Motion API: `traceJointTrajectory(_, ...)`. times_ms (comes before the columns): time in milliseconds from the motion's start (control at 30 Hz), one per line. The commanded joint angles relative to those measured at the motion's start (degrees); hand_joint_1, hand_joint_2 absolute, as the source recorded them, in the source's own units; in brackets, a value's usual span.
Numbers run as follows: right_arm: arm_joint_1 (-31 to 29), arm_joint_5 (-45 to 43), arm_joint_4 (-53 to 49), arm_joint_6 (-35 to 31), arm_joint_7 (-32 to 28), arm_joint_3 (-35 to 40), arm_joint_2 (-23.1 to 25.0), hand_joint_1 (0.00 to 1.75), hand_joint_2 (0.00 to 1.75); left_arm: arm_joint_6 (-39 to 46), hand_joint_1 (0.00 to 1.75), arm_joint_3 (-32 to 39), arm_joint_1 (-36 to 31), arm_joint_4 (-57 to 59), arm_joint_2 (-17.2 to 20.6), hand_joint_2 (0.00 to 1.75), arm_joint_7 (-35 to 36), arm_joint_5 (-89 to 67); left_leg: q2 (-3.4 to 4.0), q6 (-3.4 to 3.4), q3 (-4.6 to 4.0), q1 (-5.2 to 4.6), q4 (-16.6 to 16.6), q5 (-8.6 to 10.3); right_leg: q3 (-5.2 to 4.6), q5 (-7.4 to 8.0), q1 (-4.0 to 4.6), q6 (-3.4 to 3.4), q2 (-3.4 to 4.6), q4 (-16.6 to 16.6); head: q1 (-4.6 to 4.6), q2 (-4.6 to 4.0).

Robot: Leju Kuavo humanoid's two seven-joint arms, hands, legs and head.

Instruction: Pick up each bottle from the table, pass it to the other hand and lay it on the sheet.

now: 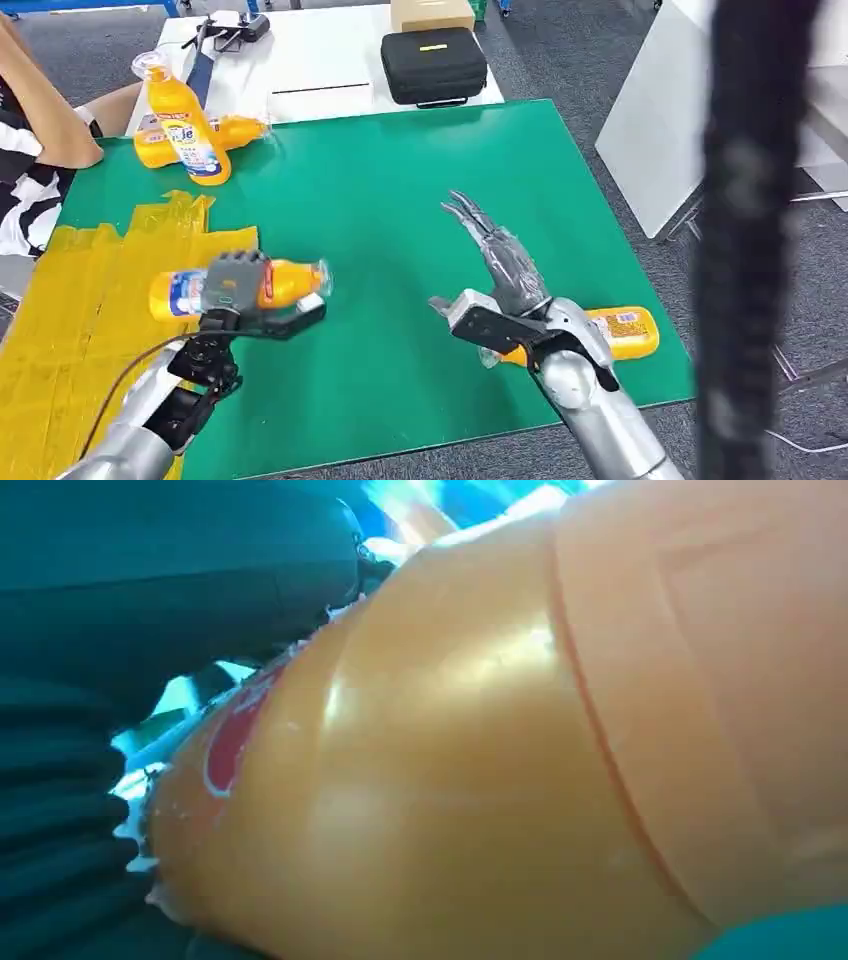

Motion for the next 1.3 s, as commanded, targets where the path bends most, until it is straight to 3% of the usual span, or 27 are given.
traceJointTrajectory(33, 3.69, 3.68, -5.29, 0.77, 1.92, -4.51, -1.29, 0.00, 1.75, -4.16, 1.75, -4.28, -6.37, 21.59, 0.28, 1.75, -4.01, 0.32, 0.11, -0.29, 0.69, 0.10, 0.06, -0.35, 0.70, -0.31, 0.11, -0.08, -0.05, 0.03, -0.02, 0.00)
traceJointTrajectory(67, 3.80, 3.81, -5.37, 0.81, 1.99, -4.62, -1.32, 0.00, 1.75, -4.17, 1.75, -3.77, -6.25, 21.79, 0.25, 1.75, -4.20, 0.56, -0.06, -0.15, 0.31, 0.00, -0.07, -0.08, 0.34, -0.08, 0.01, -0.04, -0.09, -0.06, 0.00, 0.00)
traceJointTrajectory(200, 6.20, 6.12, -6.39, 0.51, 2.09, -4.96, -2.15, 0.00, 1.75, -6.63, 1.75, -1.05, -5.46, 23.35, 0.65, 1.75, -1.22, 0.35, 0.11, -0.36, 0.80, 0.09, -0.06, -0.31, 0.81, -0.16, 0.10, -0.08, 0.04, -0.09, -0.04, 0.00)
traceJointTrajectory(233, 6.54, 6.37, -6.45, 0.45, 1.99, -4.93, -2.38, 0.00, 1.75, -6.59, 1.61, -0.88, -5.28, 23.33, 0.83, 1.75, -0.32, -0.09, 0.09, -0.30, 0.87, 0.05, -0.12, -0.30, 0.85, -0.16, 0.06, 0.02, 0.08, -0.12, 0.00, 0.00)
traceJointTrajectory(267, 6.90, 6.73, -6.46, 0.32, 1.89, -4.92, -2.64, 0.00, 1.75, -5.75, 0.00, 0.02, -4.94, 23.15, 0.92, 1.75, 0.79, -0.04, 0.15, -0.34, 1.04, 0.07, -0.12, -0.34, 0.97, -0.16, 0.08, 0.00, 0.11, -0.12, -0.04, 0.00)
traceJointTrajectory(400, 7.41, 8.28, -6.28, 0.22, 2.28, -4.94, -2.94, 0.00, 1.75, 1.96, 0.00, 1.43, -3.48, 21.53, 1.41, 1.75, 9.26, -0.26, 0.23, -0.38, 1.48, 0.06, -0.16, -0.65, 1.43, -0.27, 0.06, -0.12, 0.17, -0.11, -0.09, 0.00)
traceJointTrajectory(433, 7.46, 9.20, -6.34, 0.26, 2.67, -4.86, -2.85, 0.00, 1.75, 4.07, 0.00, 1.33, -3.49, 21.44, 1.43, 0.00, 12.89, -0.26, 0.27, -0.36, 1.54, 0.07, -0.14, -0.73, 1.45, -0.27, 0.06, -0.15, 0.20, -0.08, -0.04, 0.00)
traceJointTrajectory(533, 8.02, 10.42, -7.17, 0.25, 3.46, -4.80, -2.45, 0.00, 1.75, 10.03, 0.00, 5.94, -3.18, 20.43, 0.49, 0.00, 14.41, 0.59, 0.25, -0.43, 1.47, 0.17, -0.10, -0.69, 1.42, -0.24, 0.15, -0.16, 0.13, -0.10, -0.02, 0.00)
traceJointTrajectory(567, 8.06, 10.70, -7.27, 0.37, 3.68, -4.69, -2.51, 0.00, 1.75, 11.27, 0.00, 4.89, -3.23, 20.07, 0.87, 1.75, 17.63, -0.26, 0.15, -0.37, 1.54, 0.15, -0.14, -0.60, 1.42, -0.24, 0.13, -0.15, 0.06, -0.11, 0.00, 0.00)
traceJointTrajectory(667, 7.90, 10.90, -6.77, 0.39, 3.78, -4.62, -2.61, 0.00, 1.75, 13.61, 0.00, 7.51, -2.66, 18.90, 0.71, 1.75, 17.53, -0.07, 0.14, -0.55, 1.47, 0.28, -0.07, -0.40, 1.38, -0.25, 0.23, -0.21, 0.04, -0.06, -0.04, 0.00)
traceJointTrajectory(700, 7.78, 11.09, -6.50, 0.39, 3.88, -4.48, -2.79, 0.00, 0.00, 15.15, 0.00, 8.82, -2.38, 18.39, 0.73, 1.75, 18.13, -0.26, 0.16, -0.60, 1.47, 0.30, -0.06, -0.43, 1.37, -0.23, 0.26, -0.29, 0.04, -0.05, -0.04, 0.00)
traceJointTrajectory(867, 7.63, 11.32, -6.26, 0.48, 3.98, -4.33, -3.00, 0.00, 0.00, 15.81, 0.00, 9.47, -2.16, 17.98, 0.75, 1.75, 18.23, -0.26, 0.12, -0.49, 1.32, 0.28, -0.06, -0.36, 1.26, -0.25, 0.25, -0.26, 0.03, -0.02, -0.02, 0.00)
traceJointTrajectory(933, 7.39, 14.08, -5.82, 0.84, 5.27, -3.73, -4.20, 0.00, 0.00, 19.42, 0.00, 14.57, -0.95, 16.01, -0.26, 1.75, 15.71, 2.18, 0.14, -0.50, 1.32, 0.28, -0.05, -0.38, 1.26, -0.26, 0.25, -0.25, 0.04, -0.02, -0.02, 0.00)
traceJointTrajectory(967, 7.43, 15.00, -5.80, 0.81, 5.76, -3.62, -4.66, 0.00, 0.00, 20.08, 0.00, 18.45, -0.51, 14.90, -1.31, 1.75, 10.50, 6.96, 0.14, -0.53, 1.33, 0.30, -0.03, -0.41, 1.29, -0.28, 0.27, -0.26, 0.02, -0.01, 0.00, 0.00)
traceJointTrajectory(1000, 7.48, 16.73, -5.67, 0.93, 6.94, -3.50, -5.73, 0.00, 0.00, 19.40, 0.00, 25.83, 0.19, 12.32, -3.81, 1.75, -2.11, 18.22, 0.16, -0.58, 1.35, 0.31, 0.00, -0.45, 1.32, -0.31, 0.28, -0.26, 0.02, 0.00, -0.02, 0.00)
traceJointTrajectory(1067, 7.57, 21.25, -4.99, 2.09, 8.93, -3.51, -9.05, 0.00, 0.00, 15.51, 0.00, 32.00, 1.25, 6.97, -6.27, 1.75, -17.77, 29.85, -0.06, -0.45, 1.12, 0.23, -0.05, -0.32, 1.13, -0.24, 0.21, -0.23, -0.12, -0.01, -0.04, 0.00)
traceJointTrajectory(1200, 11.20, 25.52, -5.86, 3.68, 10.30, -7.42, -13.70, 0.00, 0.00, -0.30, 0.00, 35.02, 7.33, -8.39, -9.26, 1.75, -31.99, 47.92, -0.35, -0.38, 1.01, 0.17, -0.04, -0.28, 1.06, -0.29, 0.16, -0.18, -0.35, -0.04, -0.04, 0.00)
traceJointTrajectory(1233, 12.75, 25.04, -6.20, 4.82, 9.15, -9.79, -14.27, 0.00, 1.75, -2.33, 0.00, 33.93, 9.59, -13.38, -9.42, 1.75, -32.90, 50.64, -0.48, -0.39, 1.04, 0.20, 0.01, -0.32, 1.15, -0.43, 0.17, -0.08, -0.49, -0.04, -0.04, 0.00)
traceJointTrajectory(1300, 13.98, 23.98, -6.74, 6.47, 6.94, -12.15, -14.42, 0.00, 1.75, -7.57, 0.00, 32.70, 11.46, -18.33, -9.44, 1.75, -34.85, 56.15, -0.46, -0.36, 1.12, 0.11, -0.02, -0.35, 1.23, -0.47, 0.08, -0.02, -0.48, -0.07, -0.04, 0.00)
